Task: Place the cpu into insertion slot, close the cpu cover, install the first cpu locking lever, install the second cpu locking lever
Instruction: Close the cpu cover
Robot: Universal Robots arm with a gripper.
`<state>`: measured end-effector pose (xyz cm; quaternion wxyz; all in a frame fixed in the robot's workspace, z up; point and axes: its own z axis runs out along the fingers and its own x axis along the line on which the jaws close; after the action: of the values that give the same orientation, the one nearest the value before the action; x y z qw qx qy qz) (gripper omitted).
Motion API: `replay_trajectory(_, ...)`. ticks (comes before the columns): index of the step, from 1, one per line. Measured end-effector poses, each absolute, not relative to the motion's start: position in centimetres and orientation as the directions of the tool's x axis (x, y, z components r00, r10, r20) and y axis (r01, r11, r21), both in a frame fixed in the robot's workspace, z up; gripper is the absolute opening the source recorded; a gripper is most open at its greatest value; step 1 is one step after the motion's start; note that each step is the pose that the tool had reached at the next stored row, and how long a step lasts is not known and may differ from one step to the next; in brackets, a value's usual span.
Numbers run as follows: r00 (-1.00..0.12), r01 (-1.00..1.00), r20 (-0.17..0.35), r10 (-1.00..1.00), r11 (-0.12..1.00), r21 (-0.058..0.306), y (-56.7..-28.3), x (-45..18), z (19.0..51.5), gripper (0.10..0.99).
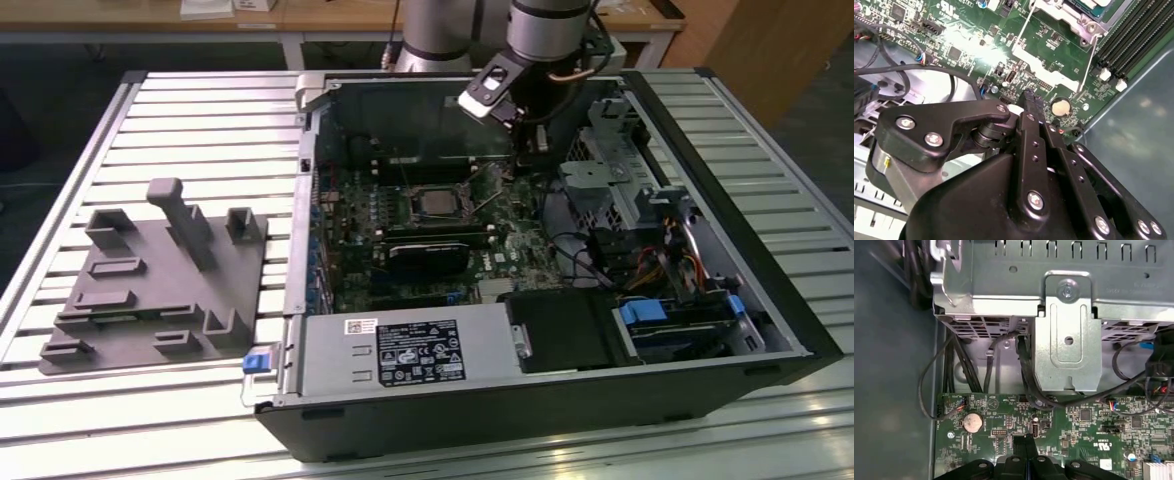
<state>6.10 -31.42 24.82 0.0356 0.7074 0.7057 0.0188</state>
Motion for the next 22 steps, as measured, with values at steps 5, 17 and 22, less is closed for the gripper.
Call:
replay_trajectory(5, 0.003, 0.997, -0.023, 1.0, -0.002, 0.077, -31.42, 6.02, 24.13, 0.106)
replay_trajectory(17, 0.003, 0.997, -0.023, 1.0, -0.001, 0.074, -31.42, 5.68, 23.78, 0.106)
replay_trajectory(22, 0.002, 1.0, -0.024, 1.0, -0.002, -0.005, -31.42, 5.83, 23.74, 0.106)
